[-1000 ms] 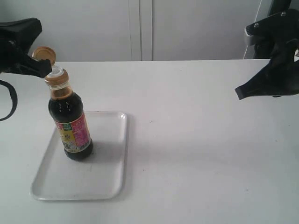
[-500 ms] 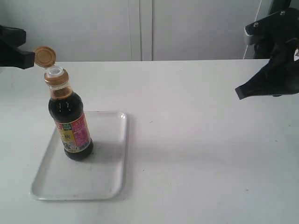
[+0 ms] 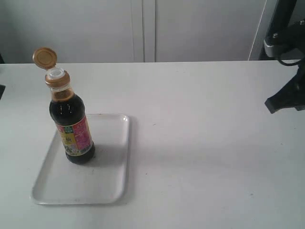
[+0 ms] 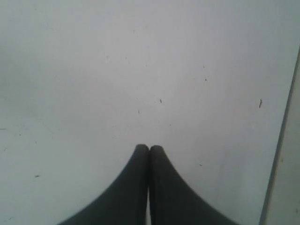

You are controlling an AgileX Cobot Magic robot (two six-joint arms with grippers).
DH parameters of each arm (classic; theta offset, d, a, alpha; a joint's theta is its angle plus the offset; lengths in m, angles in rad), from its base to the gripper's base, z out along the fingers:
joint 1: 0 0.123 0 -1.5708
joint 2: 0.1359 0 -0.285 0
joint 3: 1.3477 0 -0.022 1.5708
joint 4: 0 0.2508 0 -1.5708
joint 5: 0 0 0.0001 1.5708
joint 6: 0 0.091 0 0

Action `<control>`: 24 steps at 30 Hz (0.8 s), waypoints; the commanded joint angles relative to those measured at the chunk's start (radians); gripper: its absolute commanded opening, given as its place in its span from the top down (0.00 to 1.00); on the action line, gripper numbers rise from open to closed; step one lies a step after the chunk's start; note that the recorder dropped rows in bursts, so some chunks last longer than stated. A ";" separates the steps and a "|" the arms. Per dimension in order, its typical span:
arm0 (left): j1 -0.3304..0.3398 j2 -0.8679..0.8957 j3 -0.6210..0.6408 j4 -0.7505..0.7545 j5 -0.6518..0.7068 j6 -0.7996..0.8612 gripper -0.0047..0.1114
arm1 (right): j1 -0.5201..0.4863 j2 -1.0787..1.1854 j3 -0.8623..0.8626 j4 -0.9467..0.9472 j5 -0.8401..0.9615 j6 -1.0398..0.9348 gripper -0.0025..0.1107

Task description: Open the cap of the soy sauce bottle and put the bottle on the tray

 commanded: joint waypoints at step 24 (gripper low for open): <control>-0.002 -0.408 0.193 -0.010 0.110 -0.184 0.96 | -0.160 -0.248 0.224 0.146 -0.339 0.025 0.98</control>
